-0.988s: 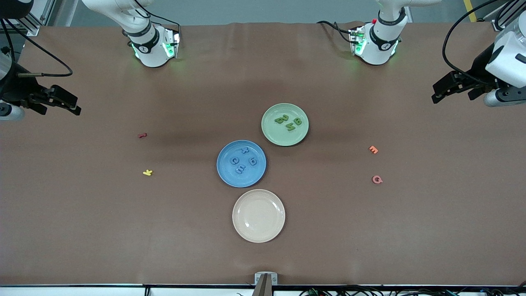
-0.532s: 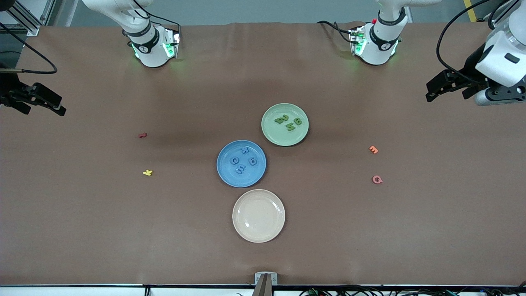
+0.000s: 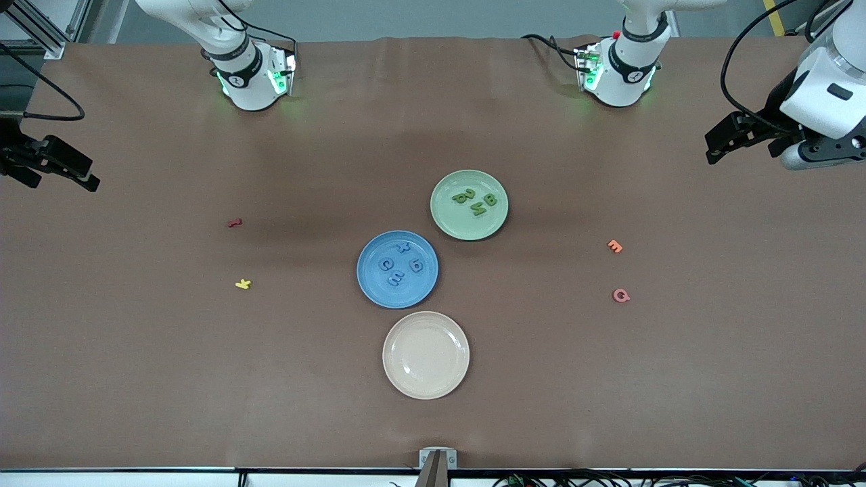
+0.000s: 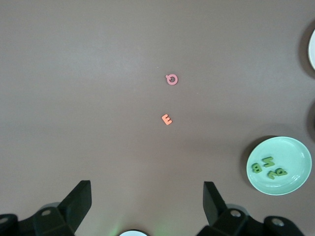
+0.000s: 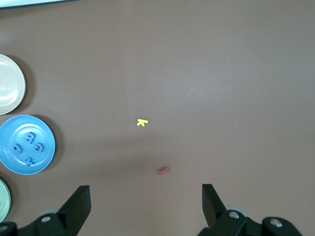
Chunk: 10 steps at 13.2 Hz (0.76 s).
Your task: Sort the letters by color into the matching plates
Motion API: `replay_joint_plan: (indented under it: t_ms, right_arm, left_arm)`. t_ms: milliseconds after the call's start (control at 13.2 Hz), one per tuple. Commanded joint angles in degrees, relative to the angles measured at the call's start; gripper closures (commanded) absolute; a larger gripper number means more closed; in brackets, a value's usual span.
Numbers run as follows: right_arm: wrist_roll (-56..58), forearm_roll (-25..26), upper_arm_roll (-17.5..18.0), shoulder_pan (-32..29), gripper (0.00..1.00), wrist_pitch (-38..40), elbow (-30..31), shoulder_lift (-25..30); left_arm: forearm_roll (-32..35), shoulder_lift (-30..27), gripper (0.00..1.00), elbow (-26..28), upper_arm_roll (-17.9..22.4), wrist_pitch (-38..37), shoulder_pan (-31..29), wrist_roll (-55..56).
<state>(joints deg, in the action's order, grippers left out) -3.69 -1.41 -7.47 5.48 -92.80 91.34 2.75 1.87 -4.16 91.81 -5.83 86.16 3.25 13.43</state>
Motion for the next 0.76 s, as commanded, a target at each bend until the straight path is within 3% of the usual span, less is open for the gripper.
replay_joint_plan:
  t_ms: [0,684]
  right_arm:
    - [0.5,0.9,0.5,-0.8,0.00,0.4,-1.3,-0.6]
    - [0.5,0.9,0.6,-0.7,0.00,0.4,-1.4,-0.6]
  left_arm:
    - [1.0,-1.3,0.00,0.2,0.1,-1.0,-0.3,-1.5]
    - [0.2,-1.0,0.00,-0.7,1.9,-1.0,-0.3,-1.7]
